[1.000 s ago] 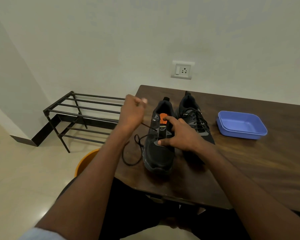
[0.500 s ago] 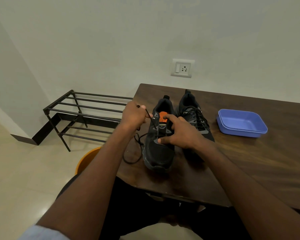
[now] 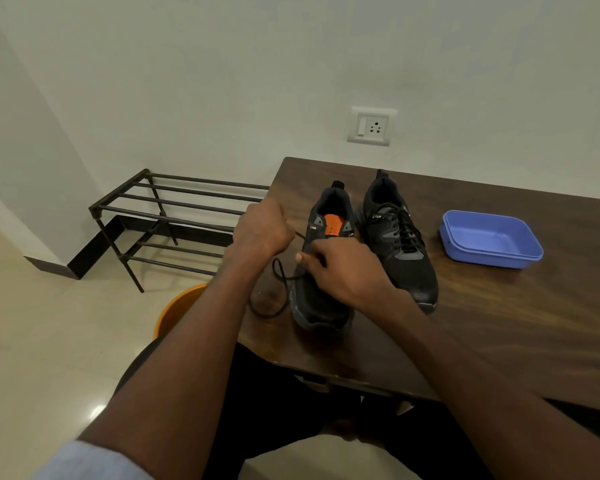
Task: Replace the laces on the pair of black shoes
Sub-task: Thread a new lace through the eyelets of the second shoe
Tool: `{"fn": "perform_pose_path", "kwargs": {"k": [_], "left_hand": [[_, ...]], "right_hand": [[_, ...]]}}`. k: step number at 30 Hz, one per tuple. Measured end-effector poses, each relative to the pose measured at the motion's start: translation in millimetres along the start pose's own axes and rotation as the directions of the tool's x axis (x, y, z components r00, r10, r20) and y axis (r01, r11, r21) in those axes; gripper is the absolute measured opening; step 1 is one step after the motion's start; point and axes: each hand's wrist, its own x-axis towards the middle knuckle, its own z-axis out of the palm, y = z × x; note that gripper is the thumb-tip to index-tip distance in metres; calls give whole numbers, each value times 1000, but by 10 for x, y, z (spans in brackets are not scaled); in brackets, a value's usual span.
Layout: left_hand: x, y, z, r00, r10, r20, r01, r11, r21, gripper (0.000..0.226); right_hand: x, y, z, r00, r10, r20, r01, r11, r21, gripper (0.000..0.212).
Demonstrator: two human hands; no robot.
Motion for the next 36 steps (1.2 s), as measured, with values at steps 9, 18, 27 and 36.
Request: {"fn": "perform_pose_path", "kwargs": {"k": [9, 18, 27, 36], "left_hand": [[-14, 4, -6, 989, -48, 143, 40, 997, 60, 9], [-173, 249, -166, 967, 107, 233, -109, 994, -5, 13], [-310, 466, -322, 853, 423, 305, -182, 789, -587, 20], [-330, 508, -377, 813, 505, 291, -111, 623, -774, 40]], "right_hand": [[-2, -32, -380, 905, 352, 241, -368, 358, 858, 22], [-197, 479, -1137, 911, 396, -118, -129, 544, 829, 6], [-210, 442, -1133, 958, 284, -43, -151, 625, 766, 11], [-207, 435, -1114, 984, 149, 93, -169, 648, 743, 15]]}}
